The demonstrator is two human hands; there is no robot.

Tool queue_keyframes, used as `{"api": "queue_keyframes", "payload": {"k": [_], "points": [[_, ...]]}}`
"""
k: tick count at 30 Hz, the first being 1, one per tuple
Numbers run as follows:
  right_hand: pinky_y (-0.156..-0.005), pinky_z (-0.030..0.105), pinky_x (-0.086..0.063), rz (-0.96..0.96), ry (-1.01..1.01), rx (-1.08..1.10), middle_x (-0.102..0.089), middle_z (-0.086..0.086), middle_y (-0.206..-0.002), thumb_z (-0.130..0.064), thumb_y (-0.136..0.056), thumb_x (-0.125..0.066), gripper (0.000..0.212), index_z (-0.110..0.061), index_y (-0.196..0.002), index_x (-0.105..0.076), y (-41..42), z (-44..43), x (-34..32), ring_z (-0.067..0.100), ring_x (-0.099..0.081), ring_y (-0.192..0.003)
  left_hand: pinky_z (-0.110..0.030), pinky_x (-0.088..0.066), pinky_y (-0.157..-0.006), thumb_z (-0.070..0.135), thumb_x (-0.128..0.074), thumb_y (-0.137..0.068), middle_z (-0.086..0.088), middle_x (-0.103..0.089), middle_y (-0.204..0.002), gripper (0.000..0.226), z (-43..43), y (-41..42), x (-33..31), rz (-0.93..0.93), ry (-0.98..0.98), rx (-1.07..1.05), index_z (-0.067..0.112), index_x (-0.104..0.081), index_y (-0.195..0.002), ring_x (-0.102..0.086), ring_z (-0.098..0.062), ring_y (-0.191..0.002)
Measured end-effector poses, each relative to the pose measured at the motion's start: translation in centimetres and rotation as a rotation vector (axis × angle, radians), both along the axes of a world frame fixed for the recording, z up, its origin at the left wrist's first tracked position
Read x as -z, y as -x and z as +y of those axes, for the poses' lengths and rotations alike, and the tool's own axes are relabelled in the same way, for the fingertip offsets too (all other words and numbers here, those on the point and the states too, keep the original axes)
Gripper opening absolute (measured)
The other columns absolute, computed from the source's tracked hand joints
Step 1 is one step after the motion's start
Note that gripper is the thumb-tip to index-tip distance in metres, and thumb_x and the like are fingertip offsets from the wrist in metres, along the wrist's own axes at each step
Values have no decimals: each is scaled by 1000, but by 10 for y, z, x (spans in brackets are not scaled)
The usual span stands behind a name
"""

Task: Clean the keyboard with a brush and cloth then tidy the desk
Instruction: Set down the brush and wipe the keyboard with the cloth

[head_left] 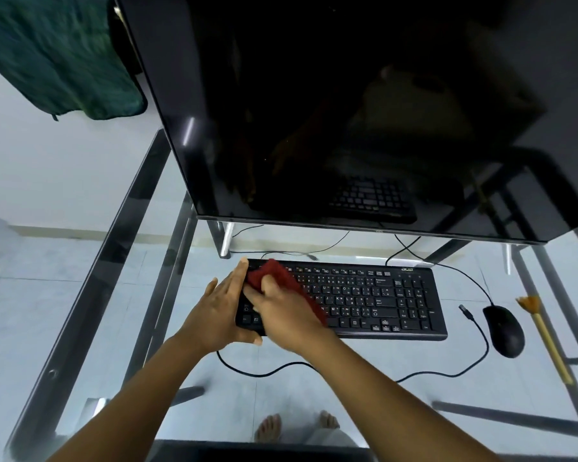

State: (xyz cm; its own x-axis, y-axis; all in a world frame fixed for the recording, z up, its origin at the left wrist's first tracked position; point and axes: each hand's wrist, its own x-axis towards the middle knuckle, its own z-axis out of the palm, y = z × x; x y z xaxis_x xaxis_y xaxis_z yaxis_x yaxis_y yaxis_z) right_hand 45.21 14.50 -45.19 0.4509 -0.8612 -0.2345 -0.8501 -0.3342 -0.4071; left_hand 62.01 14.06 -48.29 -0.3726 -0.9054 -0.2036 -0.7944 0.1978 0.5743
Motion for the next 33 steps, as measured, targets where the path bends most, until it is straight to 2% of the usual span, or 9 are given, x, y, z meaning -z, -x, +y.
{"api": "queue_keyframes", "payload": {"k": [4,6,11,14,17,22,27,31,33], "points": [[-84,35,-49,-24,-25,425,-38,1,-128,-15,-94,-41,56,-35,-145,-28,63,-21,-4,32,-57,-109,-43,9,-117,73,-73,-56,2,13,-161,142,1,10,-13,-219,42,35,17,17,-151,14,-13,-147],[-90,41,-51,121,-23,596,-34,9,-137,-11,-95,-42,59,-28,-149,-26,91,-18,-9,36,-58,-108,-43,11,-116,76,-64,-63,2,20,-159,132,1,29,-23,-243,75,29,14,11,-152,22,-14,-145],[-58,25,-53,64,-71,186,-38,-1,-121,-32,-98,-40,54,-42,-147,-20,103,26,-7,23,-64,-98,-43,11,-119,62,-36,-91,2,20,-159,88,4,95,-27,-210,173,171,15,4,-153,23,-13,-144],[-67,38,-58,235,81,399,-43,9,-126,-28,-100,-39,51,-41,-147,-26,155,9,-4,32,-67,-86,-44,11,-119,44,-26,-102,2,19,-159,66,5,119,-19,-230,196,244,16,4,-154,25,-12,-144],[-76,43,-57,308,67,690,-45,19,-125,-26,-102,-36,47,-26,-149,-28,170,2,-8,36,-66,-89,-46,11,-119,48,-16,-100,1,15,-160,65,5,137,-9,-232,225,251,15,2,-153,20,-14,-145],[-72,40,-56,201,117,307,-43,9,-122,-30,-100,-40,51,-29,-149,-27,159,18,-1,33,-64,-87,-50,-6,-115,53,-19,-99,-6,-12,-161,69,9,150,12,-302,309,300,8,-22,-151,-7,-21,-149],[-76,41,-55,-1,122,952,-55,9,-116,-45,-89,-34,43,-33,-130,-43,212,0,-4,35,-63,-93,-50,-9,-115,54,-18,-100,-5,-14,-160,69,10,149,16,-341,337,307,8,-20,-151,-8,-22,-149],[-73,45,-58,160,105,389,-45,14,-123,-25,-100,-42,54,-26,-150,-24,171,13,8,35,-66,-81,-50,-10,-115,53,-18,-100,-6,-19,-159,69,10,150,15,-346,331,305,7,-25,-150,-12,-22,-148],[-68,43,-57,221,133,371,-46,14,-121,-26,-101,-41,51,-28,-150,-26,182,13,9,35,-66,-76,-49,-9,-115,54,-17,-100,-6,-18,-160,69,10,149,16,-350,342,314,8,-23,-151,-11,-21,-148]]}}
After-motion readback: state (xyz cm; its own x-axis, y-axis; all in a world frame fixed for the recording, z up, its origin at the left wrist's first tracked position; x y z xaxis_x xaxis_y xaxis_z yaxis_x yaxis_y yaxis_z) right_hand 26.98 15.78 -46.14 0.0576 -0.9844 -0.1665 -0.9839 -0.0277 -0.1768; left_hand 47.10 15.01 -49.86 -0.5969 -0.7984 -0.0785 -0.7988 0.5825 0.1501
